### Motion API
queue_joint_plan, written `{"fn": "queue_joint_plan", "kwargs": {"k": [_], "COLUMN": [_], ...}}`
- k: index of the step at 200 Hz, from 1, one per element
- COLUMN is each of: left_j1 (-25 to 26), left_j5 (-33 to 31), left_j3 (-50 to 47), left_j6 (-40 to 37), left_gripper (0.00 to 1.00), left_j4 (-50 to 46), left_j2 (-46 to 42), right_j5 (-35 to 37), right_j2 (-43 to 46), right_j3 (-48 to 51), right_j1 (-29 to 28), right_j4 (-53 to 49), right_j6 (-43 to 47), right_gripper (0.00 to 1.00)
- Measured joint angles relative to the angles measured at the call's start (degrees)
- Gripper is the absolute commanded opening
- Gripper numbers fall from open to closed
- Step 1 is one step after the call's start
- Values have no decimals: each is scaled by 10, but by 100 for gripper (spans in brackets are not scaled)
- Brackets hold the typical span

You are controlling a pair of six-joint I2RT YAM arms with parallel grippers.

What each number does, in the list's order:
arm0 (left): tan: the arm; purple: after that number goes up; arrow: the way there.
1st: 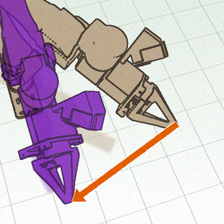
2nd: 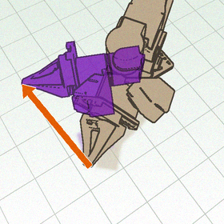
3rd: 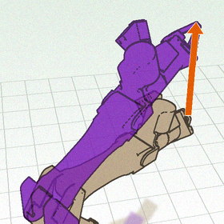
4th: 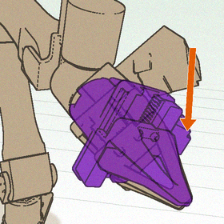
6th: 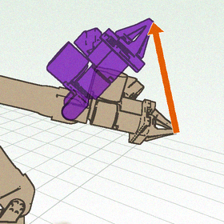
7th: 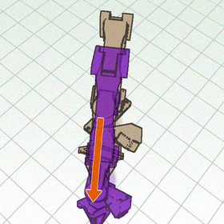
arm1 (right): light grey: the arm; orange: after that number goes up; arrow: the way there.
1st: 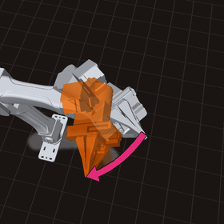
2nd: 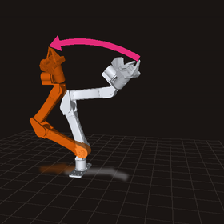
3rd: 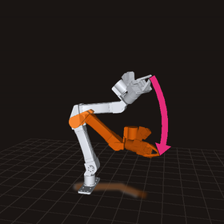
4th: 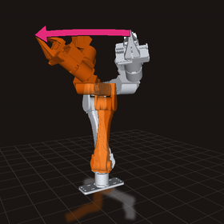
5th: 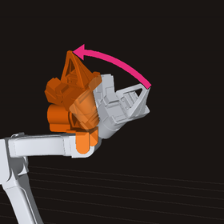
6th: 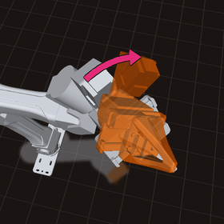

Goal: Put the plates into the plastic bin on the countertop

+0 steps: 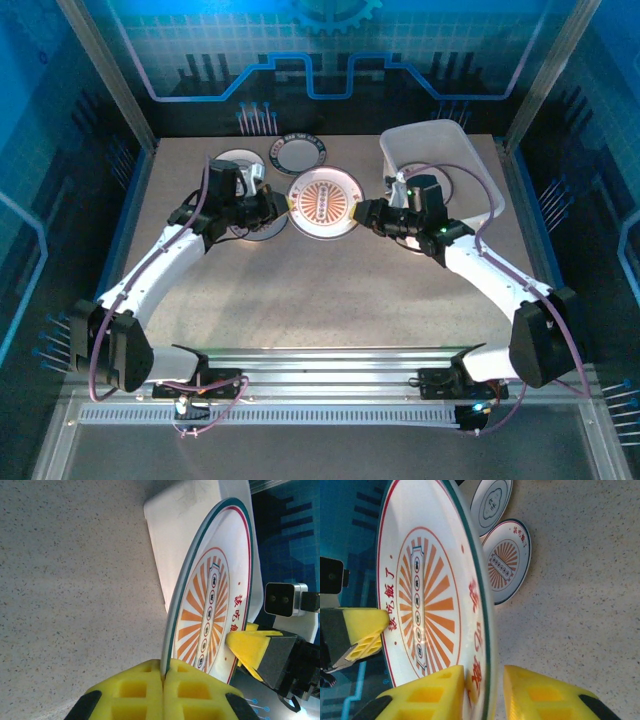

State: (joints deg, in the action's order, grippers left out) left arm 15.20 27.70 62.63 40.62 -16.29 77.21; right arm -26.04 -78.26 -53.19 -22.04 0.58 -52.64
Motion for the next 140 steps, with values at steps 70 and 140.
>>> {"fn": "queue_joint_plan", "kwargs": {"k": [70, 140], "left_j1": [11, 13], "left_j5": [-17, -31], "left_j3": [-1, 0], "left_j6": [-3, -6], "left_gripper": [21, 66], "left_j4": [-1, -7], "left_j2": [1, -6], "right_j5": [-2, 33], "right_j2": [19, 54], "right_j3": [9, 18], "right_j1": [7, 19], "right_j4": [20, -12], "right_j6": [-46, -43], "right_gripper": [0, 0]}}
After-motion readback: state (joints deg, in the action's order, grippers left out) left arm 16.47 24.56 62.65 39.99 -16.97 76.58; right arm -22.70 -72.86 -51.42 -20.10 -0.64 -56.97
